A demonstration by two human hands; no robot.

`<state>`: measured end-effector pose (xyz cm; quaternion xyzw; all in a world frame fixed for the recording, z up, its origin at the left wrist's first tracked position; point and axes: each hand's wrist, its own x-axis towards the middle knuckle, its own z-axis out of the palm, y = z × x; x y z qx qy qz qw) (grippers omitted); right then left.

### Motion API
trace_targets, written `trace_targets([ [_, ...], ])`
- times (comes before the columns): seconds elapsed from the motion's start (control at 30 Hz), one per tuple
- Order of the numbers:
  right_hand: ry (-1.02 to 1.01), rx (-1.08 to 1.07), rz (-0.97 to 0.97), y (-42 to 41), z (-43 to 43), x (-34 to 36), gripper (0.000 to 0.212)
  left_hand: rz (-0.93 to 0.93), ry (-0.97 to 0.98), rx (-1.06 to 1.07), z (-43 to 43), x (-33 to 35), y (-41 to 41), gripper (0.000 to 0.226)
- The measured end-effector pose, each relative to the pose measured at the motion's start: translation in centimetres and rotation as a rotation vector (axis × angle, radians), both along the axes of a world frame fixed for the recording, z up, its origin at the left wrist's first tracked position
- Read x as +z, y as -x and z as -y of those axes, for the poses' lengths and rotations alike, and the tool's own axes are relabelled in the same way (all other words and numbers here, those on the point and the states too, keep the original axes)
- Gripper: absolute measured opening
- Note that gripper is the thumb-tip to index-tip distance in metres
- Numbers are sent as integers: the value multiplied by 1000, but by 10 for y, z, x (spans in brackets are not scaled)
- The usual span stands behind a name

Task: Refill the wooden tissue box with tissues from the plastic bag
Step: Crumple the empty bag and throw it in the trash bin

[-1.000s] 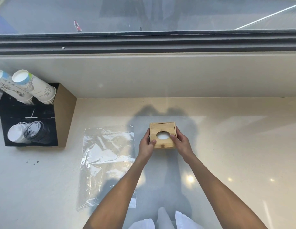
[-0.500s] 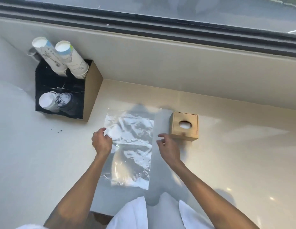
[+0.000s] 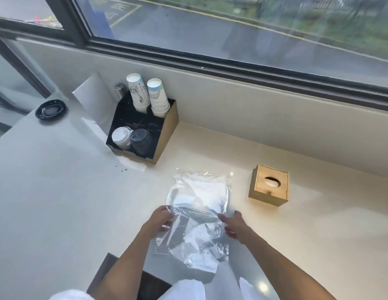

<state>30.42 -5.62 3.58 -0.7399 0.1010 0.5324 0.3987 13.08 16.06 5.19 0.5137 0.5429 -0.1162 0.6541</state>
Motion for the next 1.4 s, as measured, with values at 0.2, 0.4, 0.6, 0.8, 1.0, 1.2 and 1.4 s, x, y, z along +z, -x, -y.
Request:
trace_targets([
  [0.2,-122,-63,360,29,48,21,14,106,-78,51,38,22,29,39],
  [0.4,-511,-238,424,24,78,93,13,419,-139,32,71,89,30,42],
  [0.6,-702,-309,565,70,88,167,21,680,-340,-56,149,163,25,36],
  [0.8,-901,-277,391,176,154,186,33,793,-520,-244,275,180,72,53],
  [1.0,-930,-122,311,245,251,205,35,758,-826,-279,341,183,137,24],
  [1.2,-555,-33,857,279,277,231,38,748,-751,-130,376,221,164,19],
  [1.4,-665,-189,667,304,272,238,28,775,-487,-421,389,236,210,41],
])
